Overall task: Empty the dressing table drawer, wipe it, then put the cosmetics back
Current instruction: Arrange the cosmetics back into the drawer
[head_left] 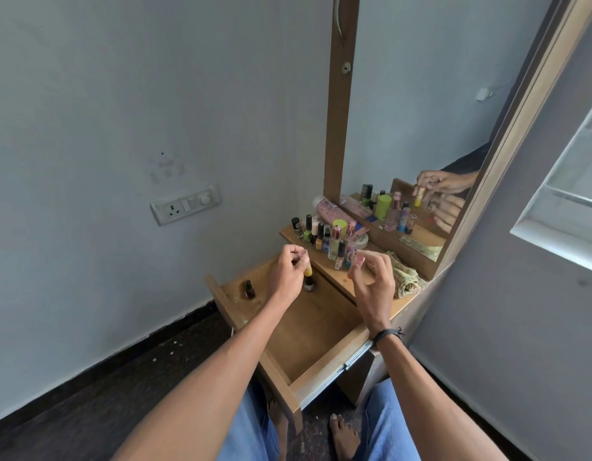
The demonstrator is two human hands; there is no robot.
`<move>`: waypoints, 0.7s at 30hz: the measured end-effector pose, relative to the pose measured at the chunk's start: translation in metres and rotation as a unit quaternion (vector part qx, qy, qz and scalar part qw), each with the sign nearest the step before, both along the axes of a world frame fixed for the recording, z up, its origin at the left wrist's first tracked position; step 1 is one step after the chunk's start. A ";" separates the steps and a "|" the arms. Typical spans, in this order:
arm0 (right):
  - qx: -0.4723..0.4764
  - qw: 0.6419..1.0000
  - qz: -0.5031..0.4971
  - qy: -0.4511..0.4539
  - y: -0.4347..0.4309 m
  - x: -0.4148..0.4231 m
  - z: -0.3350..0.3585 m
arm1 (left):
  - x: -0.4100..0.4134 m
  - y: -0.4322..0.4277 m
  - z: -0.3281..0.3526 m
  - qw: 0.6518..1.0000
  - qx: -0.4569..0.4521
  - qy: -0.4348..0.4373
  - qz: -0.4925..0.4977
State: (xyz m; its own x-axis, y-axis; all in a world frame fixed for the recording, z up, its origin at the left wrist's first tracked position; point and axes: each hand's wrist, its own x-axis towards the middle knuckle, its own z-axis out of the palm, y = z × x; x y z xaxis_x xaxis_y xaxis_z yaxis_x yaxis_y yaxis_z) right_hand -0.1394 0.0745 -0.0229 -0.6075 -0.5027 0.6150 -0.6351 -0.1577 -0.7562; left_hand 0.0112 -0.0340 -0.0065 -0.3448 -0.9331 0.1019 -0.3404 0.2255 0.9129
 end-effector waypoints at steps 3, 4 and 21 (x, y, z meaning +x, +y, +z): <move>0.014 0.996 -0.021 -0.081 0.000 -0.003 0.026 | 0.005 0.004 -0.004 1.000 0.020 0.008 -0.001; 0.036 0.993 -0.034 -0.103 -0.002 -0.006 0.033 | 0.005 0.008 -0.004 1.000 0.025 0.012 -0.004; 0.346 0.934 -0.087 -0.024 -0.041 -0.031 0.040 | 0.038 0.023 -0.013 0.999 0.011 -0.011 -0.033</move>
